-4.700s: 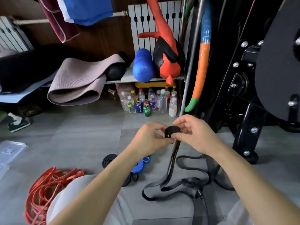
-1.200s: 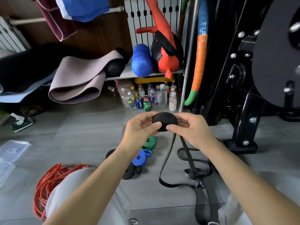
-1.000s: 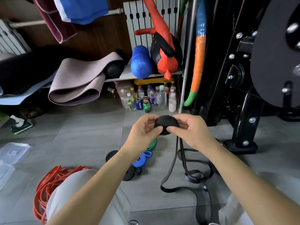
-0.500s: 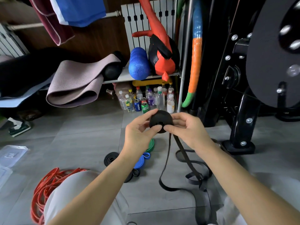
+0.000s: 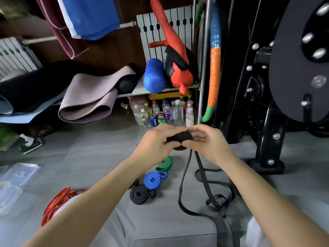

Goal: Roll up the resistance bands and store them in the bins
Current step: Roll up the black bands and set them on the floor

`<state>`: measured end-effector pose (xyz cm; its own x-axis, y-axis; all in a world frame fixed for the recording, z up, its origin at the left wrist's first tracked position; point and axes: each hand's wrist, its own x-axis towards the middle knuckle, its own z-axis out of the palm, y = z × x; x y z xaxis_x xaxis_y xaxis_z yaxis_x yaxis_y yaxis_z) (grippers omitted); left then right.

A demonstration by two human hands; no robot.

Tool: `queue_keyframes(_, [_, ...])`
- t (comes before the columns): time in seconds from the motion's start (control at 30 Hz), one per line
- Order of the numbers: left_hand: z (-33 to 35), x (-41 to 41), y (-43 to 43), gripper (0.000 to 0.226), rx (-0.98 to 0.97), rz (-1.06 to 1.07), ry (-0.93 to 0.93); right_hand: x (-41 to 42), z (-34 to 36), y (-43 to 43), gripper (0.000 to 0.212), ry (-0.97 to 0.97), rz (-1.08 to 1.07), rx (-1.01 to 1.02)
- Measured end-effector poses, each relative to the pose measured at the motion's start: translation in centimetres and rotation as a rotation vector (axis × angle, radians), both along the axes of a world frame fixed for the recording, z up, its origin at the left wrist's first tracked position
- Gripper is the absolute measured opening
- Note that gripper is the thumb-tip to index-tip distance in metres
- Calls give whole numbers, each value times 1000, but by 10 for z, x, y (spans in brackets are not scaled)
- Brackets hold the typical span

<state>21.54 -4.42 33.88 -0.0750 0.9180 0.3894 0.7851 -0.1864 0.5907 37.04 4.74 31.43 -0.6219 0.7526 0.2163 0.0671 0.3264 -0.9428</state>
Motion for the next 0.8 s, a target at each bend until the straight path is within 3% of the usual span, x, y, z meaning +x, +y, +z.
queue_keyframes(0.2, [-1, 28, 9, 62, 112, 92, -758, 14, 2, 0, 31, 226, 36, -185])
queue_keyframes(0.27, [-3, 41, 11, 56, 116, 95, -891, 20, 4, 2, 33, 255, 27, -186])
queue_keyframes(0.33, [-4, 48, 11, 49, 102, 127, -788, 26, 6, 5, 34, 182, 15, -97])
queue_keyframes(0.4, [-3, 45, 10, 40, 24, 177, -394, 31, 5, 8, 32, 54, 24, -8])
queue_keyframes(0.47, [4, 38, 8, 44, -57, 150, 57, 32, 4, 7, 31, -45, 42, 24])
queue_keyframes(0.57, [15, 34, 9, 55, -118, -29, 382, 32, 3, 7, 31, -33, 17, 20])
queue_keyframes(0.63, [17, 29, 11, 52, -112, -63, 362, 32, 0, 9, 33, -25, 1, 4])
queue_keyframes(0.7, [19, 25, 9, 50, -80, -9, 163, 34, -8, 9, 32, -71, 50, -36])
queue_keyframes(0.8, [25, 19, 8, 60, 21, 123, -204, 40, -34, 7, 19, -289, 79, -39])
